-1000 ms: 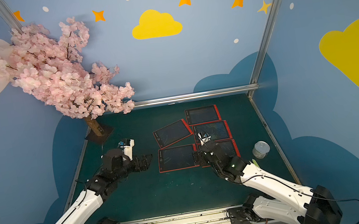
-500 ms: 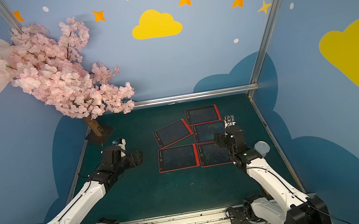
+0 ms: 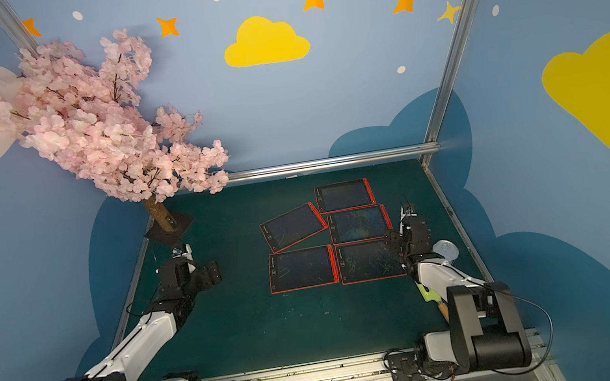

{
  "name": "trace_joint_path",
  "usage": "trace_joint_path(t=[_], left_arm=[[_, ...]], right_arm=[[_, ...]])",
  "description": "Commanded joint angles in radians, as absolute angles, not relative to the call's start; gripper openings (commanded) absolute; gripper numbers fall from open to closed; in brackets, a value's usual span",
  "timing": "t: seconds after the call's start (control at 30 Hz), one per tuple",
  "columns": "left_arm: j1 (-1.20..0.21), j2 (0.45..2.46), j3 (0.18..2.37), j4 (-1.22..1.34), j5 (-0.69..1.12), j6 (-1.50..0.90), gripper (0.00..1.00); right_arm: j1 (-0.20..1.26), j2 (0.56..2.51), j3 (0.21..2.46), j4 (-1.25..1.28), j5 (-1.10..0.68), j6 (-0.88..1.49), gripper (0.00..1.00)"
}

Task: Place the stylus back onto the writing tablet
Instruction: Reset both arms

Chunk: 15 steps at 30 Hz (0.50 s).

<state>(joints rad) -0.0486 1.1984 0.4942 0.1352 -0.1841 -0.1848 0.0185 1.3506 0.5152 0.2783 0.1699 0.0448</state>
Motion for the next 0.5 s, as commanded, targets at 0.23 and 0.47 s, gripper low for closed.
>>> trace_joint_path(t=[0.23, 0.47], left_arm=[[-0.045, 1.322, 0.467, 0.464, -0.171, -0.06, 0.99], [-0.044, 1.405, 0.452, 0.602, -0.089, 0.029, 0.99]], right_arm=[[0.055, 1.49, 0.433, 0.712, 0.05, -0.024, 0.94], [0.054, 1.475, 0.474, 0.591, 0.061, -0.029, 0.98]])
